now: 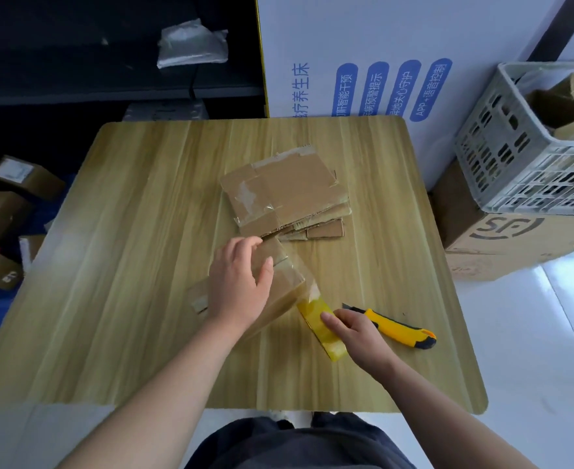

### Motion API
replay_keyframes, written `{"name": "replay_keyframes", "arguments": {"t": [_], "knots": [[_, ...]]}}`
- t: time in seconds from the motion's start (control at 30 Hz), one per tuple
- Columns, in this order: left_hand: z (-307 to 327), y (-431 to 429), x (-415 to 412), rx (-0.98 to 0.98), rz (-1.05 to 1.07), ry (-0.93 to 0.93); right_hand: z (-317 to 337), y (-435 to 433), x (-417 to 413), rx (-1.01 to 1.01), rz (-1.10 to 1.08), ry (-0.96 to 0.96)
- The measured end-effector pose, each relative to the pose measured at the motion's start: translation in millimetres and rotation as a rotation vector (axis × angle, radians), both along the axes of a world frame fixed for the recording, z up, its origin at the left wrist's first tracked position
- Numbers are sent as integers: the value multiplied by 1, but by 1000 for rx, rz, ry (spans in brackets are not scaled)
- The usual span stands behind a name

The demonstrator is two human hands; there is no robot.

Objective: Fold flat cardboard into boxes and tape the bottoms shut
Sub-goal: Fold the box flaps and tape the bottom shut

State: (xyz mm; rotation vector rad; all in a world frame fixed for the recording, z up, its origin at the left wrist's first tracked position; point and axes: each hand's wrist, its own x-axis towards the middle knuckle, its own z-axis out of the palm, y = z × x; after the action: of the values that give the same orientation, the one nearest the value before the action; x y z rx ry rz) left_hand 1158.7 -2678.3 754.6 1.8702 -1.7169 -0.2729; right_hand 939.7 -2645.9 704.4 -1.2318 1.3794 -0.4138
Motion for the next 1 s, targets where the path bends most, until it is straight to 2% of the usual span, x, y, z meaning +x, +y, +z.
{"name": "replay_keyframes", "arguments": {"t": [0.07, 0.2, 0.3, 0.37, 0.4, 0.53, 0.63, 0.7, 0.8, 0.87, 1.0], "knots": [[11, 28, -16, -16, 35, 85, 3, -3, -3, 7, 38, -19], [-4, 61, -51, 341, 166, 282, 4, -12, -9, -1, 107, -19], [-25, 59, -69, 507, 368, 612, 2, -16, -13, 1, 129, -47], [-34, 51, -82, 525, 454, 940, 1, -16, -14, 3, 157, -65], [-37, 45, -88, 511, 488, 1027, 1, -17, -14, 0, 177, -62], [-43, 34, -99, 509, 614, 1203, -4, -21, -19, -28, 241, 1], [-46, 30, -96, 530, 651, 1154, -16, -32, -42, -161, 274, 163], [-45, 29, -93, 539, 662, 1099, -29, -40, -66, -246, 356, 424], [-45, 27, -89, 544, 659, 1087, -47, -44, -94, -185, 517, 793], [-45, 25, -88, 545, 652, 1075, -56, -43, -101, -170, 550, 868], [-43, 24, -86, 565, 648, 1076, -66, -44, -105, -172, 540, 853]]}}
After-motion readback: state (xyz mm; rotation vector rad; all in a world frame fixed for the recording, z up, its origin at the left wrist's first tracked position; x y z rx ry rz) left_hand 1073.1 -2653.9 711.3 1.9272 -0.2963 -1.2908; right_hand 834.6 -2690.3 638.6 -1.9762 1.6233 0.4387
